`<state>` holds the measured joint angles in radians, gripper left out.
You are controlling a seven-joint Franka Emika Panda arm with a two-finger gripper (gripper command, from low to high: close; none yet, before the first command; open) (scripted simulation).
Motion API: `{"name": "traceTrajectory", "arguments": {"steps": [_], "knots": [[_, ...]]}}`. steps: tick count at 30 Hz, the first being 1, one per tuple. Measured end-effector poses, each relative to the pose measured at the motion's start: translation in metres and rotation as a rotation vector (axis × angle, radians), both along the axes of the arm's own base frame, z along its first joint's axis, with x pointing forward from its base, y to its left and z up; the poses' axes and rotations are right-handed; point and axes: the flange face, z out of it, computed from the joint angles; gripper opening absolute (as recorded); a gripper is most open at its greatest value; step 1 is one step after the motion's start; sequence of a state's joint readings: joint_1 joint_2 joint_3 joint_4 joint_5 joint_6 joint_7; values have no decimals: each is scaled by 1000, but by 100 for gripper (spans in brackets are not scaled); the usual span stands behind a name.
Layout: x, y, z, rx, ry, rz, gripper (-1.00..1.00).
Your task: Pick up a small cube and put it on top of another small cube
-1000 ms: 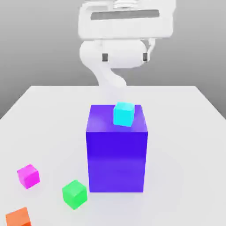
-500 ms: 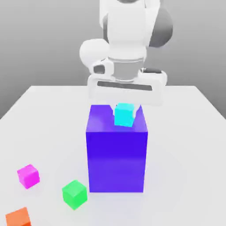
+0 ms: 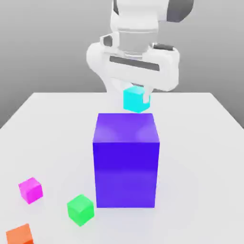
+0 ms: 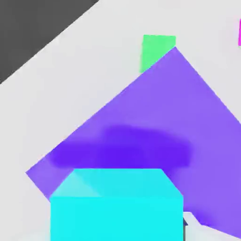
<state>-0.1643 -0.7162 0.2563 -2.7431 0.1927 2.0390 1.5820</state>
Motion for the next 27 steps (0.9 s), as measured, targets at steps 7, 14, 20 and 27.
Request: {"name": "traceTrajectory", "arguments": {"steps": [7, 14, 20, 27], "knots": [[3, 2, -34, 0, 2, -227, -100], [2, 2, -59, 0, 2, -231, 100], [2, 1, -18, -3, 4, -232, 100], [29, 12, -10, -32, 59, 55, 100]]}}
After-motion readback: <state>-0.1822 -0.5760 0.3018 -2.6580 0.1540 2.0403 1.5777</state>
